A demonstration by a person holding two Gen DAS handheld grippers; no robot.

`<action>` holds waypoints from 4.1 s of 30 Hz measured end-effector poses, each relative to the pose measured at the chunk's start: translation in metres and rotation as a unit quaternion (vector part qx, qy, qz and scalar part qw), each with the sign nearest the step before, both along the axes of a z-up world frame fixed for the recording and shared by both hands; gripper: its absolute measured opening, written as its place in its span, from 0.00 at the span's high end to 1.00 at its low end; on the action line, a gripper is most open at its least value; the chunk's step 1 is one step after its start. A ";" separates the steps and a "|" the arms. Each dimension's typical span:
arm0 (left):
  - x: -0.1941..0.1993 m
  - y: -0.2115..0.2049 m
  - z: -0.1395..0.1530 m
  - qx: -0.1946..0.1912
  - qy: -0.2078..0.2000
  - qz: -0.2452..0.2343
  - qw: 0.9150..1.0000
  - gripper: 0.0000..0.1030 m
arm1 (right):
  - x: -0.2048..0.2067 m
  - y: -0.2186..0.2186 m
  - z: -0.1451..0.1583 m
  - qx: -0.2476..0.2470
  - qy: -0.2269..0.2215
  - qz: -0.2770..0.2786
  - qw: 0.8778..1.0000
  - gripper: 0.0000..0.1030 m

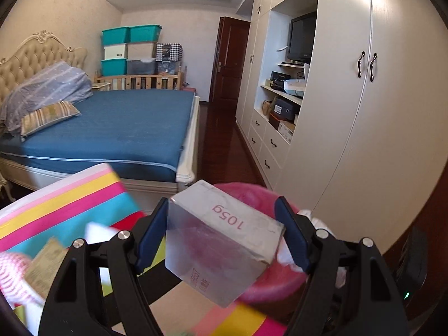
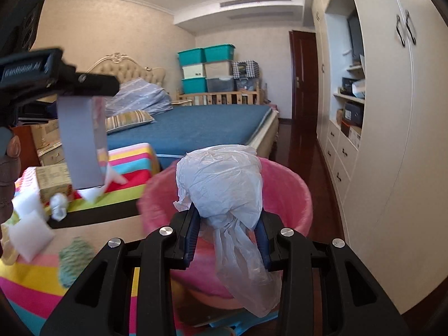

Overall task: Collect trash
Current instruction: 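Carry both items to the pink wastebasket and open both tools to drop them, then grasp the teal striped cloth with the right tool while the left tool grasps the white foam piece, then carry the cloth and foam piece over the wastebasket and open both tools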

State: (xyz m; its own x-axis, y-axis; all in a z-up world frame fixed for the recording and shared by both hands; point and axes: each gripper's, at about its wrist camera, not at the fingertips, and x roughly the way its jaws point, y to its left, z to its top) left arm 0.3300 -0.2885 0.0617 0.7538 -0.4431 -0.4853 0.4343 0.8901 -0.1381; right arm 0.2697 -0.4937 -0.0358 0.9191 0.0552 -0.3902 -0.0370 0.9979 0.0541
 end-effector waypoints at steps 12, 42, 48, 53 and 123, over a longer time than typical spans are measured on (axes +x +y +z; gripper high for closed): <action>0.052 -0.048 -0.025 -0.018 0.025 -0.001 1.000 0.14 | 0.011 -0.008 -0.023 0.001 0.004 -0.004 1.000 0.24; -0.183 0.217 -0.045 0.031 -0.025 0.150 0.988 0.05 | -0.081 0.124 -0.022 0.000 0.040 0.138 0.990 0.18; -0.219 0.270 -0.072 0.017 0.003 0.174 0.985 0.05 | -0.073 0.160 -0.032 -0.043 0.065 0.155 0.985 0.18; -0.228 0.288 -0.099 0.046 0.038 0.168 0.984 0.05 | -0.064 0.167 -0.036 -0.063 0.082 0.142 0.985 0.18; -0.235 0.212 -0.089 0.118 -0.049 0.115 0.985 0.70 | -0.132 0.190 -0.012 -0.034 0.004 0.221 0.975 0.67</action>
